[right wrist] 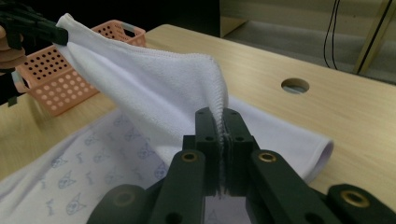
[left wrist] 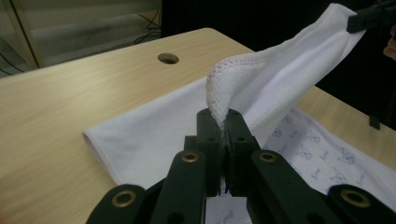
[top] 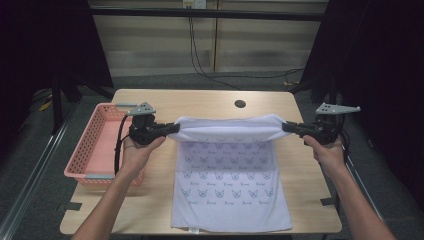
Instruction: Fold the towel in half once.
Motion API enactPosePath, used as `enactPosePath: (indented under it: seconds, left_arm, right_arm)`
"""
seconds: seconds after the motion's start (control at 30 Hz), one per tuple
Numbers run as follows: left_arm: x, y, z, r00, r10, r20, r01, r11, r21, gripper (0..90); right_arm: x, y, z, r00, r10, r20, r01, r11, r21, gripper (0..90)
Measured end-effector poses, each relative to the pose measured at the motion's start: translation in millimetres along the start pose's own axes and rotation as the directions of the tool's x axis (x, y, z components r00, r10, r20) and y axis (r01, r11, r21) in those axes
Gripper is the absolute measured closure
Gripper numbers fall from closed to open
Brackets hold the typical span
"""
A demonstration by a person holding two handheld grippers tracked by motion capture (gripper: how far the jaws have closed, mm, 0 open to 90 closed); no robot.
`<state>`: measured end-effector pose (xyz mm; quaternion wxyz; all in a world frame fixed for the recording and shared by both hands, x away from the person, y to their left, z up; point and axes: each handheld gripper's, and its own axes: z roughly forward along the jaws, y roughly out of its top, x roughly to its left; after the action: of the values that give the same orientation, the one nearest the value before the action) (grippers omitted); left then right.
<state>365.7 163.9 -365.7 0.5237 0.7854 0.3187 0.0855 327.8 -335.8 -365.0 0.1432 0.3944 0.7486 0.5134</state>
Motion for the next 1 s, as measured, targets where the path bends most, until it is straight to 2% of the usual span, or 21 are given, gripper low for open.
enactPosePath:
  seconds: [0.1,0.2,0.27,0.33,0.4,0.43,0.5,0.57,0.6,0.67,0.73,0.83,0.87,0.93,1.0]
  left_arm:
    - [-6.1,3.0,-8.9,1.0000,-0.002,-0.007,0.002,1.0000,-0.007,87.2]
    - [-17.2,-3.8,-17.8,0.9999,0.004,0.012,-0.004,0.9999,-0.015,87.2]
    - [-24.1,-15.1,-22.0,0.9997,0.010,0.021,-0.010,1.0000,-0.001,87.2]
    - [-30.3,-29.4,-25.4,0.9992,-0.008,0.038,0.008,1.0000,-0.002,87.2]
    - [-39.8,-40.2,-29.9,0.9991,-0.009,0.040,0.009,0.9999,0.011,87.2]
    - [-43.0,-41.1,-31.4,0.9986,-0.004,0.053,0.003,0.9998,0.019,87.2]
    - [-51.5,-41.0,-34.8,0.9990,0.026,0.036,-0.027,0.9990,0.034,87.1]
    - [-56.8,-47.3,-33.8,0.9989,0.024,0.041,-0.026,0.9981,0.056,87.1]
    - [-58.6,-53.9,-32.4,0.9990,0.029,0.035,-0.032,0.9970,0.070,87.1]
    - [-57.7,-74.2,-27.9,0.9987,-0.015,0.050,0.010,0.9956,0.093,86.9]
    - [-57.1,-97.2,-23.6,0.9984,-0.019,0.053,0.012,0.9918,0.127,86.6]
    - [-55.7,-123.2,-17.9,0.9953,-0.078,0.057,0.066,0.9812,0.181,86.1]
    - [-56.6,-129.1,-17.1,0.9942,-0.082,0.070,0.067,0.9794,0.191,86.1]
    - [-60.8,-136.9,-16.0,0.9940,-0.063,0.089,0.042,0.9750,0.218,85.3]
    - [-63.7,-140.3,-17.6,0.9931,-0.059,0.101,0.032,0.9679,0.249,84.5]
  right_arm:
    - [11.6,9.4,-12.0,0.9998,-0.017,-0.010,0.017,0.999,-0.027,87.1]
    - [27.6,7.5,-23.4,0.9983,-0.027,-0.051,0.024,0.998,-0.051,87.1]
    - [37.8,-2.4,-28.8,0.9977,-0.041,-0.053,0.039,0.999,-0.033,87.1]
    - [43.6,-17.0,-33.4,0.9972,-0.036,-0.066,0.034,0.999,-0.027,87.0]
    - [47.8,-31.5,-37.2,0.9970,-0.028,-0.073,0.027,1.000,-0.015,87.0]
    - [51.0,-38.2,-39.9,0.9966,-0.025,-0.079,0.023,1.000,-0.018,87.0]
    - [56.9,-42.7,-43.3,0.9964,-0.034,-0.077,0.034,0.999,-0.010,87.0]
    - [62.5,-47.2,-44.4,0.9962,-0.044,-0.076,0.044,0.999,-0.001,87.0]
    - [63.2,-52.3,-42.5,0.9956,-0.031,-0.089,0.031,1.000,0.002,87.0]
    - [66.1,-68.0,-36.1,0.9957,-0.039,-0.084,0.044,0.998,0.055,86.9]
    - [67.8,-87.5,-30.3,0.9952,-0.028,-0.093,0.039,0.993,0.114,86.8]
    - [66.7,-114.5,-24.4,0.9950,0.005,-0.099,0.013,0.983,0.185,86.2]
    - [66.5,-121.3,-23.0,0.9948,0.014,-0.101,0.007,0.980,0.201,85.9]
    - [66.6,-132.3,-20.9,0.9932,0.022,-0.114,0.004,0.974,0.225,85.2]
    - [67.4,-138.6,-22.0,0.9918,0.035,-0.123,-0.007,0.975,0.222,82.4]
